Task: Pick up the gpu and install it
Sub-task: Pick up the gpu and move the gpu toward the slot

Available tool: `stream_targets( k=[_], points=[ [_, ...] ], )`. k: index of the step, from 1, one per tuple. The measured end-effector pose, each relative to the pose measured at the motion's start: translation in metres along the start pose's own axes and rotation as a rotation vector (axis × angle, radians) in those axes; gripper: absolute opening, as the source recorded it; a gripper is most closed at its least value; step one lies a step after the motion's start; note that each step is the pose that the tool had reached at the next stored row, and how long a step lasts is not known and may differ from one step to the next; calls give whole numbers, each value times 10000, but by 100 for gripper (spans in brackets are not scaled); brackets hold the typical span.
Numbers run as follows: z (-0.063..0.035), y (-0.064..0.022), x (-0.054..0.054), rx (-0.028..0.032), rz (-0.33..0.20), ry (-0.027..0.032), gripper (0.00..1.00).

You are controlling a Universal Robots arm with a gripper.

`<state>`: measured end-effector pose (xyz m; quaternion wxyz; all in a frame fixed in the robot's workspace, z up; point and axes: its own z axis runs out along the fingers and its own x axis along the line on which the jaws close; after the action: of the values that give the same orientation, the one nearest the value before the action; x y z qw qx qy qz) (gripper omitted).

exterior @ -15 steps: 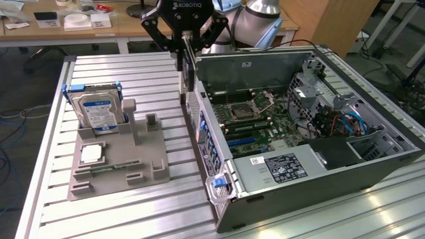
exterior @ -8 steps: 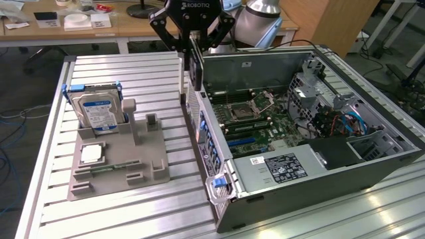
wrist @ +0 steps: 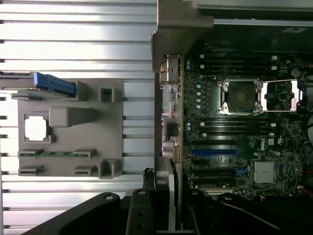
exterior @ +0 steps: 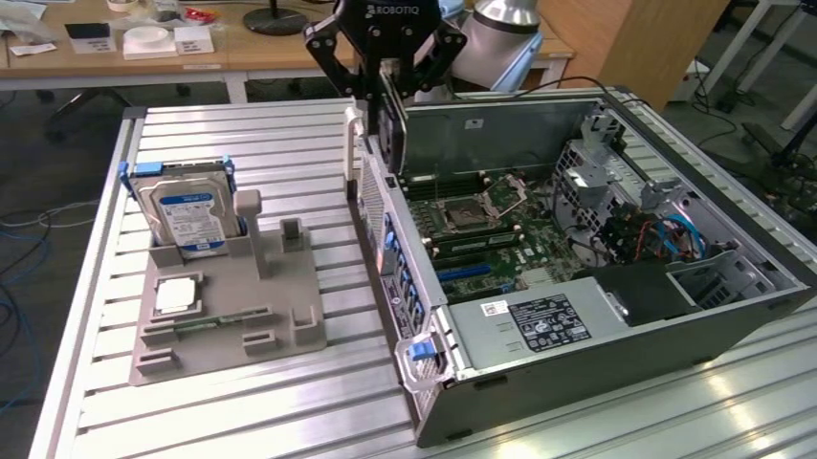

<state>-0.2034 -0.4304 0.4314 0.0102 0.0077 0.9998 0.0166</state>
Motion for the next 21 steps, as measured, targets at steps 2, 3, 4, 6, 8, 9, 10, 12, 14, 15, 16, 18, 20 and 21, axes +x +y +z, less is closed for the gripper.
stream_targets(
  k=[2,3,4,6,8,9,10,12,14,15,16,18,20,21],
  points=[
    [1,1,-33,0,0,0,28],
    [1,1,-50,0,0,0,28],
    [2,1,-66,0,-1,0,28],
    [2,2,-100,0,0,0,28],
    [3,2,-134,0,0,0,28],
    [3,2,-151,0,0,0,28],
    [4,3,-168,0,1,0,28],
    [4,3,-202,0,1,0,28],
    [5,4,-236,1,0,0,28],
    [5,4,-254,0,-1,0,28],
    [6,4,-271,0,0,0,28],
    [6,4,-306,0,-1,0,28],
    [7,5,-343,0,0,0,28],
    [7,5,-363,0,0,0,28]
  ],
)
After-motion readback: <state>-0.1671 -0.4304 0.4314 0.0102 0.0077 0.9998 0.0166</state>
